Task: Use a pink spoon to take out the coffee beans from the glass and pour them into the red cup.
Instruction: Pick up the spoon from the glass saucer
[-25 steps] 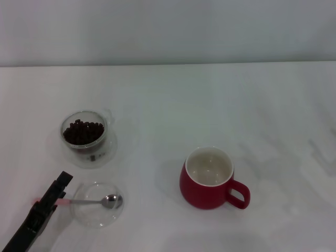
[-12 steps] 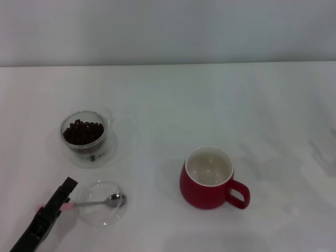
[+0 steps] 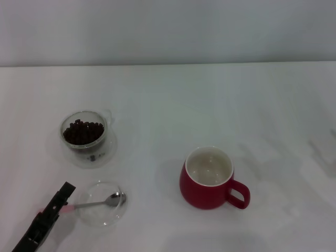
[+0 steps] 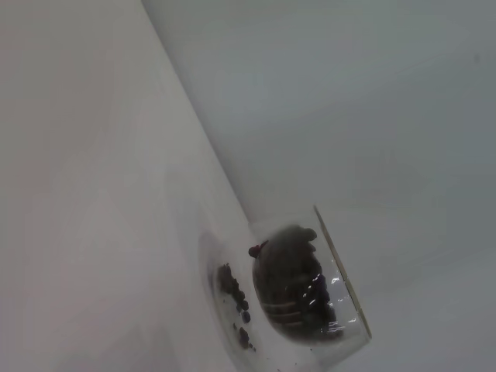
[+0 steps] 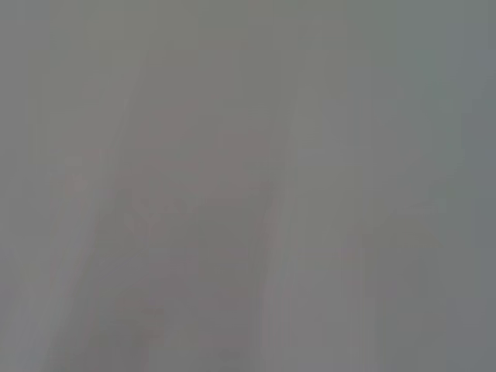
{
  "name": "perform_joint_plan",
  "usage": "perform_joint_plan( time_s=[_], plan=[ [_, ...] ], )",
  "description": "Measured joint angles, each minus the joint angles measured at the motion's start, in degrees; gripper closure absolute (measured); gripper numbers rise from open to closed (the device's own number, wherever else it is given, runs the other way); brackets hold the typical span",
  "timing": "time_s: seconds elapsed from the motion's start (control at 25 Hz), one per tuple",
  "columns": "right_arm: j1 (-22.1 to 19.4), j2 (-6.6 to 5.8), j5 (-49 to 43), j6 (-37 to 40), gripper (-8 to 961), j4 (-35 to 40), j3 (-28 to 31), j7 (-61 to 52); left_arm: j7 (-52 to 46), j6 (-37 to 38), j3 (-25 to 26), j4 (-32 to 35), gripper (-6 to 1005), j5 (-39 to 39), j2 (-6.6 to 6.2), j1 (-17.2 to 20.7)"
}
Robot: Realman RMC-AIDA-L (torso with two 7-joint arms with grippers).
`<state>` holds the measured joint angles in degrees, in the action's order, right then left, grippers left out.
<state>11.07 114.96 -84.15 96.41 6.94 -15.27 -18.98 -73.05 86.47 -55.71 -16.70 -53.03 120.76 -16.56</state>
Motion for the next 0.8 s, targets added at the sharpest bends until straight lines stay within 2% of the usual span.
perform_joint_plan(
  time_s=[0.28, 0.64, 0.8],
  plan=[
    [-0.3, 0.0, 0.0, 0.1, 257, 0.0, 0.0, 0.0, -0.4, 0.1, 0.1, 0.0, 238, 0.5, 0.0, 0.1],
    [-0.2, 0.0, -0.1, -0.1, 258, 0.0, 0.0, 0.0, -0.4, 0.0, 0.2, 0.0, 518, 1.1, 0.0, 0.2],
    [0.0, 0.0, 0.0, -0.2, 258, 0.0, 0.0, 0.0, -0.2, -0.2, 1.2, 0.0, 699, 1.3, -0.08, 0.5]
  ],
)
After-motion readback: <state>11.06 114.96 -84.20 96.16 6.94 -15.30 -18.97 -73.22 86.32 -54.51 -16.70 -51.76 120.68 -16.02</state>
